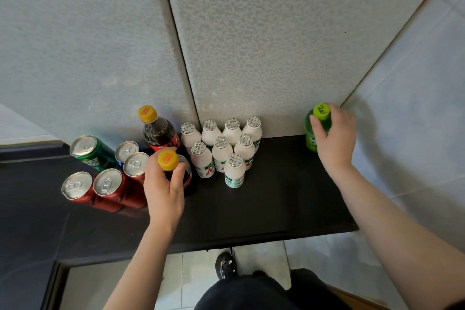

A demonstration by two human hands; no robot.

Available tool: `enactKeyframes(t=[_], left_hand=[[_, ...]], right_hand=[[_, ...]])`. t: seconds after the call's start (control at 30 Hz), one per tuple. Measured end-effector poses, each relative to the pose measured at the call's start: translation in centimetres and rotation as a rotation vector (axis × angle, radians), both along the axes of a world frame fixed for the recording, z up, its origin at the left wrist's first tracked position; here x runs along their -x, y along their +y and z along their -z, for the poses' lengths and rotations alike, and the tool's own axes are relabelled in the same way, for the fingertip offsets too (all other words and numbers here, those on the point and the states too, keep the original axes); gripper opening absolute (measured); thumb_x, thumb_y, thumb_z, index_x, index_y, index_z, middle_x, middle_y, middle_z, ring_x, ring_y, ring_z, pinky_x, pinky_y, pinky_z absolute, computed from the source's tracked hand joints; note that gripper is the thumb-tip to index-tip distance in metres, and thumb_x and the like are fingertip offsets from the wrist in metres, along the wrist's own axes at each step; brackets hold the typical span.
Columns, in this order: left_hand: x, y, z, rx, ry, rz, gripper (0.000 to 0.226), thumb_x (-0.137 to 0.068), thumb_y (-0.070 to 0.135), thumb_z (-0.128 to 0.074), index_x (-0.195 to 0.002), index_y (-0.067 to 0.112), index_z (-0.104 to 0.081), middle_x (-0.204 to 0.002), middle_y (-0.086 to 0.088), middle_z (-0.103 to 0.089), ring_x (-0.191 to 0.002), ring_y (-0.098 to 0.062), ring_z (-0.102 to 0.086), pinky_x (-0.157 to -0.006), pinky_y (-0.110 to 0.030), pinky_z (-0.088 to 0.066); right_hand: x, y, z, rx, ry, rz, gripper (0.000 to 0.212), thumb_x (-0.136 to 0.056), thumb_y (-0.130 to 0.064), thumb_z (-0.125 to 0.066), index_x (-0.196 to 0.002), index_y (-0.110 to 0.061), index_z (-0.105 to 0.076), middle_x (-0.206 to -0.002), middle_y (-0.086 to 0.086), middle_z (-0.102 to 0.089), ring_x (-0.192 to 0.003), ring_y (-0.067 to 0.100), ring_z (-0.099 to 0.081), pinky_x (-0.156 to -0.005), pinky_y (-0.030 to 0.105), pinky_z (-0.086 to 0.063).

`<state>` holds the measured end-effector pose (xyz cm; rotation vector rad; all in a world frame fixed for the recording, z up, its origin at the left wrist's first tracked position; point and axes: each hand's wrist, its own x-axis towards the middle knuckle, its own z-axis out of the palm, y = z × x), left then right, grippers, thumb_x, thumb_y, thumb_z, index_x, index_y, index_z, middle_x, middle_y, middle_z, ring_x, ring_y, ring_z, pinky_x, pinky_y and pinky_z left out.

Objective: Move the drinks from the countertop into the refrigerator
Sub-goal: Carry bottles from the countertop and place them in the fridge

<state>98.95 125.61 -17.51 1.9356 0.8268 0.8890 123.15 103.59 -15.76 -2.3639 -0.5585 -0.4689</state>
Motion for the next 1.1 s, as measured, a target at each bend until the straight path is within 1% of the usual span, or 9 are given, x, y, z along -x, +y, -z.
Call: enactKeyframes(t=[0.1, 0.17, 0.23, 0.37, 0.5, 0.63, 0.87, 0.97, 1.1], left_hand=[[0.3, 0.1, -0.4, 0.029, 0.001, -0.016, 0.034, -0.085, 0.043, -0.043, -0.1, 0.015, -0.055, -0.091, 0.003, -0.057, -0.084, -0.004, -0.049, -0.072, -0.015, -0.034], [0.7, -0.1, -0.8, 0.057, -0.027, -0.051, 0.022, -0.087, 0.041, -0.042, -0.092, 0.022, -0.052, -0.082, 0.011, -0.055, -0.074, 0.005, -0.048, -0.068, -0.016, -0.034], [1.2, -0.3, -1.2, 0.083, -0.084, -0.067, 0.02, -0.09, 0.039, -0.04, -0.091, 0.024, -0.055, -0.085, 0.019, -0.058, -0.081, 0.009, -0.053, -0.073, -0.015, -0.038], [2.4, -1.4, -1.8, 0.155, -0.133, -0.046, 0.039, -0.091, 0.042, -0.037, -0.096, 0.013, -0.064, -0.094, 0.01, -0.064, -0.092, -0.004, -0.058, -0.082, -0.016, -0.042], [4.3, -3.1, -3.1, 0.21, -0.172, -0.108, 0.042, -0.09, 0.043, -0.036, -0.094, 0.012, -0.064, -0.098, -0.003, -0.066, -0.095, -0.014, -0.06, -0.085, -0.024, -0.044], [7.1, -5.2, -4.2, 0.253, -0.18, -0.21, 0.041, -0.088, 0.044, -0.038, -0.094, 0.014, -0.064, -0.096, 0.002, -0.065, -0.093, -0.016, -0.06, -0.082, -0.028, -0.046], [15.2, -9.1, -4.4, 0.278, -0.224, -0.416, 0.041, -0.086, 0.044, -0.039, -0.089, 0.013, -0.065, -0.092, -0.002, -0.066, -0.086, -0.017, -0.061, -0.074, -0.019, -0.048], [19.6, -12.1, -4.2, 0.298, -0.245, -0.571, 0.035, -0.086, 0.045, -0.039, -0.087, 0.022, -0.066, -0.09, -0.001, -0.066, -0.084, -0.014, -0.061, -0.073, -0.02, -0.05], [26.0, -17.0, -3.1, 0.313, -0.287, -0.792, 0.038, -0.085, 0.044, -0.042, -0.092, 0.014, -0.064, -0.094, 0.0, -0.068, -0.086, -0.012, -0.062, -0.072, -0.016, -0.05]], right_hand=[[0.9, 0.0, 0.1, 0.018, -0.015, -0.04, 0.027, -0.091, -0.027, -0.058, -0.107, -0.004, -0.059, -0.102, 0.013, -0.061, -0.099, 0.029, -0.051, -0.08, 0.026, -0.034], [1.4, -0.3, 0.0, -0.078, 0.015, 0.027, 0.025, -0.093, -0.028, -0.056, -0.102, -0.005, -0.059, -0.097, 0.011, -0.06, -0.095, 0.029, -0.053, -0.079, 0.026, -0.034], [2.3, -0.5, -0.5, -0.224, 0.034, 0.082, 0.022, -0.094, -0.027, -0.052, -0.096, -0.006, -0.057, -0.089, 0.003, -0.055, -0.089, 0.026, -0.053, -0.077, 0.026, -0.034], [5.7, 0.3, -2.1, -0.338, 0.015, -0.011, 0.021, -0.095, -0.029, -0.047, -0.094, -0.009, -0.054, -0.087, 0.0, -0.052, -0.083, 0.01, -0.045, -0.077, 0.025, -0.035], [9.5, 1.2, -4.1, -0.353, -0.027, -0.16, 0.024, -0.095, -0.029, -0.045, -0.096, -0.007, -0.054, -0.089, -0.001, -0.048, -0.086, 0.006, -0.041, -0.077, 0.018, -0.03], [12.9, 2.1, -5.8, -0.421, -0.033, -0.335, 0.027, -0.094, -0.023, -0.044, -0.102, 0.001, -0.054, -0.094, 0.001, -0.048, -0.089, 0.004, -0.041, -0.084, 0.008, -0.032], [19.4, 4.3, -5.0, -0.396, 0.159, -0.736, 0.036, -0.094, -0.03, -0.041, -0.103, 0.003, -0.053, -0.094, 0.009, -0.054, -0.087, 0.022, -0.052, -0.084, 0.031, -0.042], [22.3, 5.0, -3.9, -0.359, 0.222, -0.909, 0.035, -0.094, -0.029, -0.041, -0.101, 0.003, -0.053, -0.092, 0.01, -0.054, -0.087, 0.025, -0.052, -0.082, 0.038, -0.044], [27.1, 6.2, -1.9, -0.315, 0.357, -1.112, 0.038, -0.094, -0.033, -0.041, -0.104, 0.001, -0.054, -0.097, 0.01, -0.056, -0.092, 0.027, -0.052, -0.086, 0.036, -0.042]])
